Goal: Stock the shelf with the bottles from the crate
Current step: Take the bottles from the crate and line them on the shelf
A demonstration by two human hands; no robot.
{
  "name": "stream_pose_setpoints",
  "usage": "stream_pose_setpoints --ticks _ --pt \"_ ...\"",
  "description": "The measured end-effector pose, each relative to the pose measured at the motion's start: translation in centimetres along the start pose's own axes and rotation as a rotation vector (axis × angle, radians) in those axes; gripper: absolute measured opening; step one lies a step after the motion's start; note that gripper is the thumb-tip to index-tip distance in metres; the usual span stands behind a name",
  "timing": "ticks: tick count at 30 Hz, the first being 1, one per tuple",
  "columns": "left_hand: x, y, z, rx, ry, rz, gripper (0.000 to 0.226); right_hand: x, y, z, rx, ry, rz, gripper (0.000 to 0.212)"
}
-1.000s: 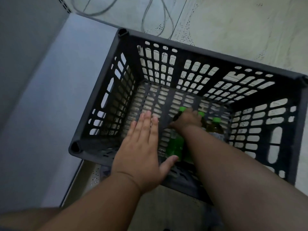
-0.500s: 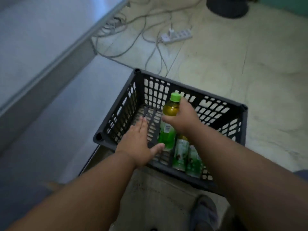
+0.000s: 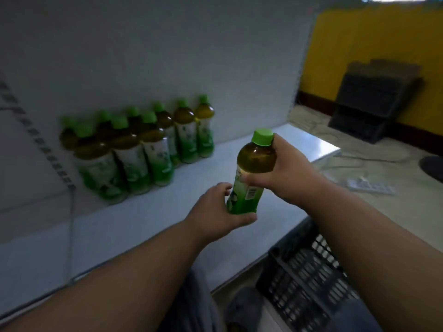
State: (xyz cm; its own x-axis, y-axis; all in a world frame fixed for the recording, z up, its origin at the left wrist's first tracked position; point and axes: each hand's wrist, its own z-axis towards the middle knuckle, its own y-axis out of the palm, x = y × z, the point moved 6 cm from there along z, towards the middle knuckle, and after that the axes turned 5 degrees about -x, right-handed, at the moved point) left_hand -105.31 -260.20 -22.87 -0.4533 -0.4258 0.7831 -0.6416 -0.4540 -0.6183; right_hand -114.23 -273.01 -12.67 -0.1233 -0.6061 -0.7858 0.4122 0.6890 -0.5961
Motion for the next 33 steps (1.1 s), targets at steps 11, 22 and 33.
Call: stream_pose_setpoints --ticks 11,22,33 --pt "-10.6 -4.8 0.3 0.240 -0.379 0.410 0.130 -2.7 9.1 9.1 -0.164 -0.167 0.035 0.056" --pt "-12.3 -2.2 2.3 0.174 -0.528 0.632 0.099 4.9 12.8 9.8 -0.157 -0.007 -0.078 0.065" --pt "-12.9 -2.0 2.5 0.083 -0.556 0.686 0.097 5.6 17.1 13.7 -0.064 0.005 -0.175 0.035"
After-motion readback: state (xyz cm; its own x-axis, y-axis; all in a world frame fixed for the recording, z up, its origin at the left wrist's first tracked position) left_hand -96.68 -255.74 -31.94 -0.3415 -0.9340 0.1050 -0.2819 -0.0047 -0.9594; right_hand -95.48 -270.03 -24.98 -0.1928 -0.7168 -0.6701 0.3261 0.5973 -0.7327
